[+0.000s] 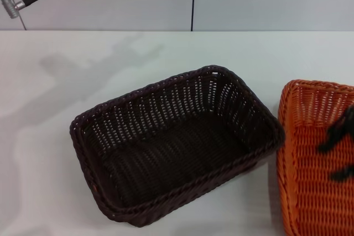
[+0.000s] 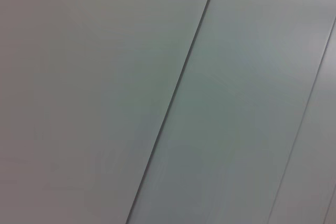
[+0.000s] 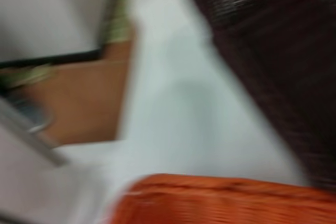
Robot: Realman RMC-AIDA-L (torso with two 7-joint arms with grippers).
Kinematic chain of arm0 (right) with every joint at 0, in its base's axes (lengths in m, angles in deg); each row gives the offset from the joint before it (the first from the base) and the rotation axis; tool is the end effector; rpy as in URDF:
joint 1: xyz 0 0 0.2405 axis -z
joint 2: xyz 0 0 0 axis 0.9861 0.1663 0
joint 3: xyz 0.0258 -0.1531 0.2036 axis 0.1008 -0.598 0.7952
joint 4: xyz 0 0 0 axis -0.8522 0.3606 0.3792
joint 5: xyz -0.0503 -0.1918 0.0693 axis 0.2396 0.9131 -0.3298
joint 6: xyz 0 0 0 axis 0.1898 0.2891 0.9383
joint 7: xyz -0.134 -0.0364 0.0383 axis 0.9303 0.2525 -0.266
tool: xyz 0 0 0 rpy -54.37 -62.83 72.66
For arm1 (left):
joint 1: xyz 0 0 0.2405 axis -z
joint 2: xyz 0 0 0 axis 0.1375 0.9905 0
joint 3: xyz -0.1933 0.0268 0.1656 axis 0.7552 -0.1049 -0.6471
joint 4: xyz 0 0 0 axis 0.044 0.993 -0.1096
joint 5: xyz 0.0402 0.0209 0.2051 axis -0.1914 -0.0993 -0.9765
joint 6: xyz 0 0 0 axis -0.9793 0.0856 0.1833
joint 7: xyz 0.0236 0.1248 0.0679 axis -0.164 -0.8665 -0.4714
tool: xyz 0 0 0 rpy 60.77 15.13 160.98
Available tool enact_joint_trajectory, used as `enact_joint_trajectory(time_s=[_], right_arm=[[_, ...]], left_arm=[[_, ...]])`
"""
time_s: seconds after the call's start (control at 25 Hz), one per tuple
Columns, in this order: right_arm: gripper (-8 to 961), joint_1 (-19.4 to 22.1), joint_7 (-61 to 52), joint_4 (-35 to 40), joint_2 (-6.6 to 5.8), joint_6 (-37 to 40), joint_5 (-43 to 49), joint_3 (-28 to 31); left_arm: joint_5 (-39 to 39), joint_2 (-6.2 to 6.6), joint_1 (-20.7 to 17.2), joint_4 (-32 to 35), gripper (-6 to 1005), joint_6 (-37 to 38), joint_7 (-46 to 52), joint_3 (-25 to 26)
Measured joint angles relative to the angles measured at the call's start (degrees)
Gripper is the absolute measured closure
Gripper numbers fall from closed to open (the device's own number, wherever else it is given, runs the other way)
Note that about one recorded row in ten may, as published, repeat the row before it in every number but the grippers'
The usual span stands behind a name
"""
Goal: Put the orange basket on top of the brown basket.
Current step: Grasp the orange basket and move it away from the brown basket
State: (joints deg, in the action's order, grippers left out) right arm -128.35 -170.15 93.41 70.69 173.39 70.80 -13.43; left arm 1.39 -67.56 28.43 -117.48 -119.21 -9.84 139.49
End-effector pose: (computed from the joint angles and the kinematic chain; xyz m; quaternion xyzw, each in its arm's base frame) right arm 0.1954 0.3584 0.0866 0.9886 -0.0402 0.1244 0.0744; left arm -0.1511 0.4341 0.1077 -0.8107 -0.2767 -0.4297 0.2855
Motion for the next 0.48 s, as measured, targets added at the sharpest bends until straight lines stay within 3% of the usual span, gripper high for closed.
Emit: enact_joint_trajectory(time_s=[0.16, 0.24, 0.48], right_arm=[[472, 0.71, 0.04, 0.09, -3.36, -5.71, 0.07, 4.59], [473, 1.51, 0.02, -0.11, -4.38, -9.67, 0.10, 5.02], [475, 2.71, -0.01, -2.50, -5.09, -20.86, 1.46, 5.11]], left_arm=[[0.03, -0.12, -0.46, 0.02, 137, -0.23, -0.02, 0.00], [0.06, -0.20, -0.63, 0.09, 137, -0.29, -0.03, 0.00], [0.09, -0.09, -0.71, 0.96, 138, -0.41, -0.03, 0.00]])
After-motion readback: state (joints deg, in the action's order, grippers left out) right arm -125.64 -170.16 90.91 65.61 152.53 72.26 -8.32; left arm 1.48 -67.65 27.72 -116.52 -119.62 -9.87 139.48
